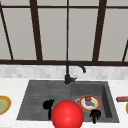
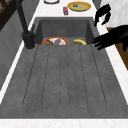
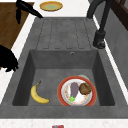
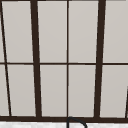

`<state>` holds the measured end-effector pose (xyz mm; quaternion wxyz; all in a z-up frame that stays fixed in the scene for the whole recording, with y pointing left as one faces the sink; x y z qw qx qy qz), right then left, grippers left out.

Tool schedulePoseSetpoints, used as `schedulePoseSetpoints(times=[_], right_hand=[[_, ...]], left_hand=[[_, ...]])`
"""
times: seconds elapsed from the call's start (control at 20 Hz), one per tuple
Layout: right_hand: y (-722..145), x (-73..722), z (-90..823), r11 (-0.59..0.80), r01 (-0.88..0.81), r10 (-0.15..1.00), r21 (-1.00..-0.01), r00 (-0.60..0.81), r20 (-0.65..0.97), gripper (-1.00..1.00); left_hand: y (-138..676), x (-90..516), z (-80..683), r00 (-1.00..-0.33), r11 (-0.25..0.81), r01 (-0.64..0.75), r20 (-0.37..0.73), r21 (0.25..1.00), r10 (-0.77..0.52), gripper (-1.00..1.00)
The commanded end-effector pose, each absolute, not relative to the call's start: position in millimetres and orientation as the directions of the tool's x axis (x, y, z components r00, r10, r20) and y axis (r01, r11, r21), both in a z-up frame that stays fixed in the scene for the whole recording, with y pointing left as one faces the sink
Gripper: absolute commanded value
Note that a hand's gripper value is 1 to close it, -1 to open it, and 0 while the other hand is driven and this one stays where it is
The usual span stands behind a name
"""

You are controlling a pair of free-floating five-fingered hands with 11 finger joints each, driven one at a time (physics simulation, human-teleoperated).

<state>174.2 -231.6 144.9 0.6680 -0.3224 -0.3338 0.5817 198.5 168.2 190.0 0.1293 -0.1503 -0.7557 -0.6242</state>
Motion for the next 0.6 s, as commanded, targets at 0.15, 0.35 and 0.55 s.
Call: schedulePoseSetpoints(times=[0.15, 0.35, 0.55], right_hand=[[-231.6, 174.2, 144.9, 0.115, -0.562, 0.992, -0.819, 0.100, 0.071, 0.00], [-231.6, 174.2, 144.9, 0.115, -0.562, 0.992, -0.819, 0.100, 0.071, 0.00], [-231.6, 174.2, 144.9, 0.115, -0.562, 0.992, -0.819, 0.100, 0.071, 0.00]], left_hand=[[209.1, 150.8, 178.2, -0.922, 0.179, 0.386, 0.382, 0.905, 0.055, -1.00], [231.3, 120.4, 173.7, -0.920, 0.178, 0.391, 0.388, 0.903, 0.054, -1.00], [250.5, 87.6, 163.6, -0.922, 0.177, 0.386, 0.383, 0.905, 0.053, -1.00]])
